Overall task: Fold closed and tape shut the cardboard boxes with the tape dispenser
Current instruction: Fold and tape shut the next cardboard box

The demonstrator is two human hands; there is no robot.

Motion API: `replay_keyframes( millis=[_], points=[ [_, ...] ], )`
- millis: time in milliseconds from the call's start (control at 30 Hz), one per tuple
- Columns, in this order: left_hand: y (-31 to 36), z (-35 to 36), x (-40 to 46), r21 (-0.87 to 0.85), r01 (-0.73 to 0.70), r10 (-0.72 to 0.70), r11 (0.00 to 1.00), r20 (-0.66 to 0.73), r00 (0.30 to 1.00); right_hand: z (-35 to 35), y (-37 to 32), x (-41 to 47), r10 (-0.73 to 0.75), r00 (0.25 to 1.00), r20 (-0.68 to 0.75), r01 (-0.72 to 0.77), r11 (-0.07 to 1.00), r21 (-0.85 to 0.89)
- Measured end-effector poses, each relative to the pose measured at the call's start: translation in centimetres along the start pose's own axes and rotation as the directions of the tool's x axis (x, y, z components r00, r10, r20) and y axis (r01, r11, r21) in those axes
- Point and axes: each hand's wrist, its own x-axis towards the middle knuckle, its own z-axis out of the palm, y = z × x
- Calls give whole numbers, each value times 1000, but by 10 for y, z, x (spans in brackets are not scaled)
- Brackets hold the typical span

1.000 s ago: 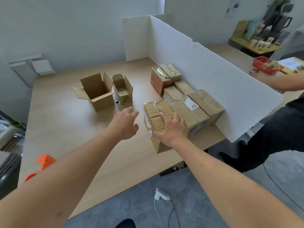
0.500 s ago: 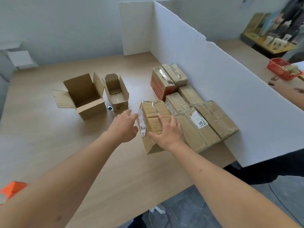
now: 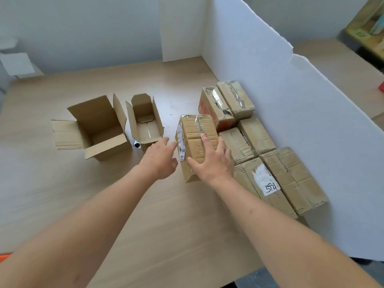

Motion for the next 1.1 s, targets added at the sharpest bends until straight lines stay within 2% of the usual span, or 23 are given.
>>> replay_keyframes(
  millis=[267, 467, 733, 867, 967, 1100],
  points=[
    [34, 25, 43, -43, 161, -160, 986, 19, 987, 14, 40, 71, -115, 991, 70, 121, 989, -82],
    [56, 47, 50, -85, 276, -272, 957, 52, 961, 45, 63, 77, -165, 981, 104, 180, 971, -159],
    [68, 67, 41, -99, 333, -327, 938, 75, 942, 47, 74, 77, -119, 972, 202, 154, 975, -163],
    [76, 65, 34, -118, 339, -333, 933, 65, 941, 39, 80, 74, -161, 954, 251, 205, 966, -157],
    [76, 57, 28, -124, 342, -341, 932, 33, 940, 28, 75, 73, -198, 952, 232, 239, 957, -162],
    [69, 42, 16, -129, 365, -369, 922, -8, 929, 10, 54, 69, -328, 930, 163, 347, 933, -99]
  ],
)
